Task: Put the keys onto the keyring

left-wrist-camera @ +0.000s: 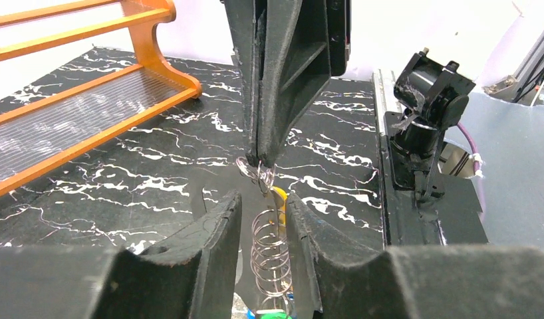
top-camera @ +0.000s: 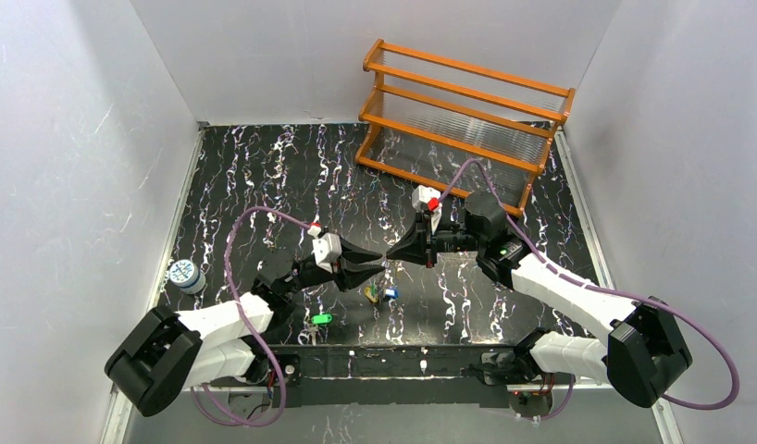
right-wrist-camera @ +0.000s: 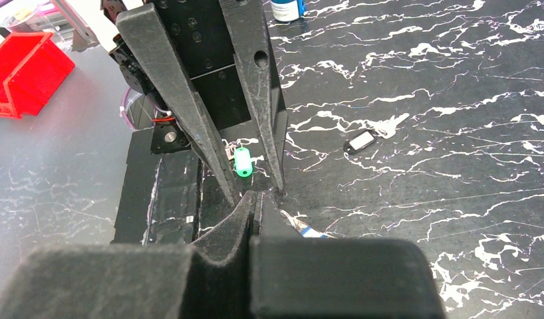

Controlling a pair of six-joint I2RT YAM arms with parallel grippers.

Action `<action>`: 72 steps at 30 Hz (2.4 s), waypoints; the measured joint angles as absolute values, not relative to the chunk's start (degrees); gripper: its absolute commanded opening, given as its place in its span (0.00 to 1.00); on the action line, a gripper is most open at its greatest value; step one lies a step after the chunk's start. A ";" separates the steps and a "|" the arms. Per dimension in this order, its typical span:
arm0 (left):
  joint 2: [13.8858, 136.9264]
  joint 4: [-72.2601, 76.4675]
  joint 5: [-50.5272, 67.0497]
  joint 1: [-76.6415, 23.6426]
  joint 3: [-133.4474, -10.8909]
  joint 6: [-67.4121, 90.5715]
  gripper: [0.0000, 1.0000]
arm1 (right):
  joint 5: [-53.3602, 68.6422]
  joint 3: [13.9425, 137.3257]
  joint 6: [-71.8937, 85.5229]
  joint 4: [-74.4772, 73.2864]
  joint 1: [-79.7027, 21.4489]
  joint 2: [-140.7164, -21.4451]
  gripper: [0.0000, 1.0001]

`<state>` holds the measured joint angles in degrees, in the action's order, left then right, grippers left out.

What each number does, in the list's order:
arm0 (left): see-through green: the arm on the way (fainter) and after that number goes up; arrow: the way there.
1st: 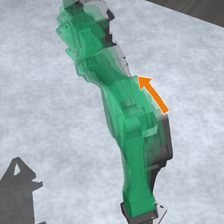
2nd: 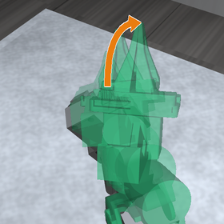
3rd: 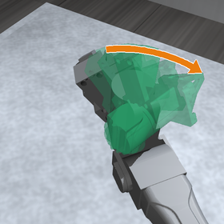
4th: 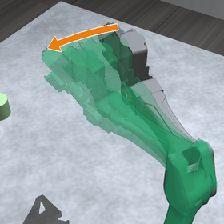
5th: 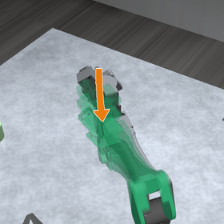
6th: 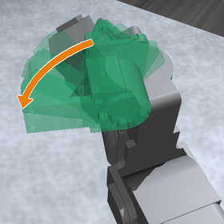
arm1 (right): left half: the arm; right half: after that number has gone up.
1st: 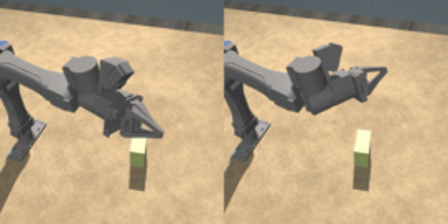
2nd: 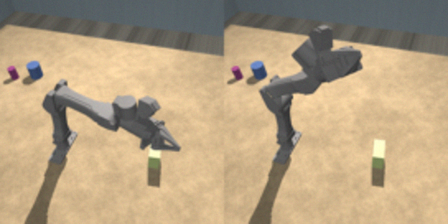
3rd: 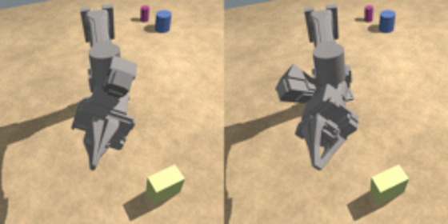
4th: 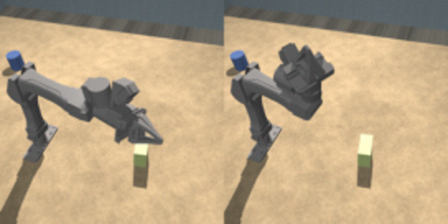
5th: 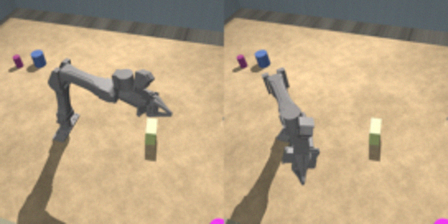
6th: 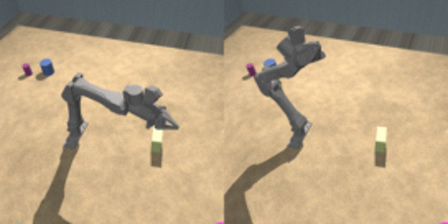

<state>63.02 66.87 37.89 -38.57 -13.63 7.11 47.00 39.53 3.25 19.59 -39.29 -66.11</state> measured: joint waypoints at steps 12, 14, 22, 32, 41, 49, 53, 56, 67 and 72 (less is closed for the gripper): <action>68.29 73.67 37.95 -38.57 -13.78 12.12 0.21 | 47.79 39.53 4.29 20.36 -39.29 -66.11 0.01; 68.77 74.59 37.98 -38.57 -13.96 12.73 0.21 | 47.79 39.51 4.32 20.40 -39.29 -66.11 0.01; 69.23 77.76 38.09 -38.57 -14.02 14.68 0.04 | 47.81 39.51 4.29 20.40 -39.29 -66.11 0.01; 70.08 78.61 38.41 -38.41 -14.44 15.18 0.00 | 47.77 39.05 4.27 20.84 -39.29 -65.78 0.19; 64.07 60.07 35.79 -38.44 -18.92 10.13 0.00 | 42.96 37.28 3.75 21.78 -39.40 -61.34 0.64; 61.69 24.14 29.82 -38.44 -35.03 -0.80 0.00 | 37.95 32.69 3.40 22.35 -39.40 -60.25 0.65; 62.94 9.76 27.05 -38.44 -41.50 -4.54 0.00 | 37.58 31.38 3.25 22.59 -39.40 -60.23 0.63; 63.90 3.38 26.00 -38.50 -43.51 -6.50 0.00 | 37.91 30.44 3.07 23.24 -39.40 -60.20 0.58; 63.99 -1.17 27.55 -40.51 -42.11 -11.86 0.00 | 43.35 28.93 1.23 29.17 -39.40 -61.78 0.42; 63.57 1.34 29.65 -41.60 -39.72 -13.28 0.00 | 46.15 28.40 0.80 32.10 -39.40 -64.82 0.36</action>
<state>63.57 1.34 29.65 -41.60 -39.72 -13.28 46.15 28.40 0.80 32.10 -39.40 -64.82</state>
